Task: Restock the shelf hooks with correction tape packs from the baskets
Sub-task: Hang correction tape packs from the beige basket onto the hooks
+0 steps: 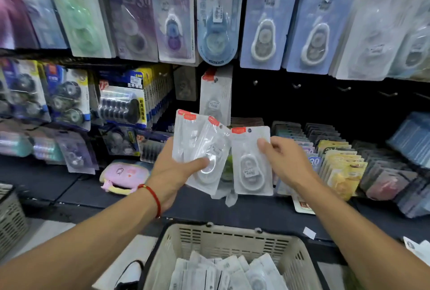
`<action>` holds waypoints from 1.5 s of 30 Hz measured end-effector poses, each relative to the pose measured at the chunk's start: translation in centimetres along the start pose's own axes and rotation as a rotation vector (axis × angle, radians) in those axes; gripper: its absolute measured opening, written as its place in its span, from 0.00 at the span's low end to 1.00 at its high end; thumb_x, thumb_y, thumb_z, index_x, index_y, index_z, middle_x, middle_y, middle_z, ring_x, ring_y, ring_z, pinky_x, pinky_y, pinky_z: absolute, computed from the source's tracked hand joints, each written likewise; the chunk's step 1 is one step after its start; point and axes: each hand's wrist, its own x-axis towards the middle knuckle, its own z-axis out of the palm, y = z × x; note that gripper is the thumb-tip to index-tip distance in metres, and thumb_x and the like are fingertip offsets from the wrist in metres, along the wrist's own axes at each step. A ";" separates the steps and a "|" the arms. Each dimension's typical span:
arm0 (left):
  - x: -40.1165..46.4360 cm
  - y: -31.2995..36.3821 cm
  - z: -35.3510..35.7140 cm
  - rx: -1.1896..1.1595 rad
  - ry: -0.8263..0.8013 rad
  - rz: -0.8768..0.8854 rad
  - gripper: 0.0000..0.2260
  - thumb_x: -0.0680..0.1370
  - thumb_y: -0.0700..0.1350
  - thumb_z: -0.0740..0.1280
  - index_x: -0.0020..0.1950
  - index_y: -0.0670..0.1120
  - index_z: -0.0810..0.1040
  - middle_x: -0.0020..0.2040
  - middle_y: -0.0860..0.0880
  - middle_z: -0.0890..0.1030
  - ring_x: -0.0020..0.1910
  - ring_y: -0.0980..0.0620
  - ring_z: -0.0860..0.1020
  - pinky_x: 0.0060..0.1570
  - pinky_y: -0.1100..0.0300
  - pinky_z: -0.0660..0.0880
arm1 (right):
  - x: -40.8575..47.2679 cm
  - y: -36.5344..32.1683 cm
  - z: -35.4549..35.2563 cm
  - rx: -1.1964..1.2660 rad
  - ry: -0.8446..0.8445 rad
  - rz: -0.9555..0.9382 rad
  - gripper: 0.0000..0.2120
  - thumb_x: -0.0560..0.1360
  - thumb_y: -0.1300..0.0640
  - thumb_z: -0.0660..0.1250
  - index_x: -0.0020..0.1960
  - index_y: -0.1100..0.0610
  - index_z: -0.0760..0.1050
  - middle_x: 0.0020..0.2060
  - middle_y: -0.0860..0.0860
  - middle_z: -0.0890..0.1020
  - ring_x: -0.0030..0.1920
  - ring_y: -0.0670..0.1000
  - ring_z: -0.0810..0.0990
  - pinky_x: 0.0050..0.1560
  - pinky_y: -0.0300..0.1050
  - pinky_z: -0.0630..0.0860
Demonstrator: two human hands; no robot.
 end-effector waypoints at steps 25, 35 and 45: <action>3.7 3.1 -3.4 -0.210 0.357 0.257 0.32 0.63 0.48 0.83 0.64 0.57 0.77 0.59 0.53 0.86 0.58 0.50 0.85 0.55 0.49 0.82 | 12.5 -9.8 6.3 -0.036 0.200 -0.092 0.22 0.86 0.47 0.59 0.37 0.57 0.66 0.33 0.52 0.73 0.34 0.52 0.70 0.32 0.47 0.62; 3.3 3.3 -2.7 -0.194 0.353 0.267 0.30 0.65 0.44 0.82 0.64 0.56 0.76 0.55 0.58 0.86 0.54 0.57 0.86 0.47 0.65 0.82 | 14.1 -8.9 6.7 -0.049 0.105 0.082 0.25 0.86 0.43 0.58 0.36 0.57 0.66 0.35 0.54 0.74 0.39 0.58 0.75 0.39 0.49 0.70; 3.2 2.4 -0.3 -0.257 0.123 0.141 0.33 0.65 0.44 0.83 0.68 0.52 0.76 0.61 0.50 0.86 0.61 0.47 0.85 0.58 0.48 0.82 | 6.2 -6.2 6.1 0.233 -0.209 -0.011 0.20 0.83 0.38 0.62 0.51 0.53 0.82 0.46 0.51 0.86 0.46 0.49 0.86 0.50 0.51 0.84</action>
